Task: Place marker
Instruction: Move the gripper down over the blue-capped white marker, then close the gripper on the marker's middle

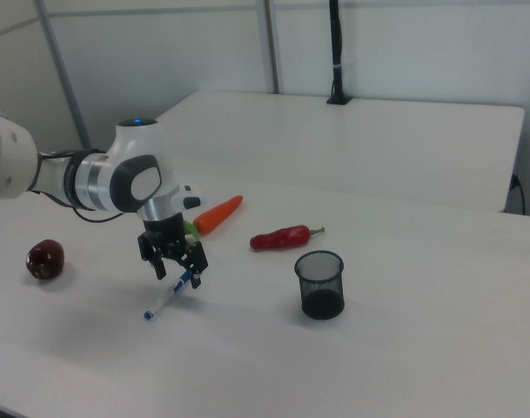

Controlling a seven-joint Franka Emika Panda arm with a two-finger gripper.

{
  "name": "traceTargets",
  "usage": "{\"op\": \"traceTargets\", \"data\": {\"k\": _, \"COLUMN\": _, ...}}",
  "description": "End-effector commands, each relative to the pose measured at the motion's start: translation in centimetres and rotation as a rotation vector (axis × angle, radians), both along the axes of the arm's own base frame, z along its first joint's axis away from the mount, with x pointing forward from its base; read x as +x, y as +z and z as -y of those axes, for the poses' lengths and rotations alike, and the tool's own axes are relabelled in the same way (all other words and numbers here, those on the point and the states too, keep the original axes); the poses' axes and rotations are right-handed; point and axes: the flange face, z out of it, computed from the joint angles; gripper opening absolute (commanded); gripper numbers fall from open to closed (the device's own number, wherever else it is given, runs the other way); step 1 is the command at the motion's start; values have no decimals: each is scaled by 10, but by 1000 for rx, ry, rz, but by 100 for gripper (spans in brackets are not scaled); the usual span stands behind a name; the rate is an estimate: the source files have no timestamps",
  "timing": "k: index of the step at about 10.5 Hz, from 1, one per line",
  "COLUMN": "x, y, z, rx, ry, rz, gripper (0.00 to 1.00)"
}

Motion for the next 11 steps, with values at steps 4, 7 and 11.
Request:
{"op": "traceTargets", "data": {"k": 4, "x": 11, "y": -26, "z": -21, "rx": -8, "ry": 21, "rz": 48, "gripper": 53}}
{"op": "traceTargets", "data": {"k": 7, "x": 11, "y": -25, "z": -25, "rx": -8, "ry": 27, "rz": 51, "gripper": 20}}
{"op": "traceTargets", "data": {"k": 11, "x": 11, "y": -15, "z": -26, "rx": -9, "ry": 3, "rz": 53, "gripper": 10}}
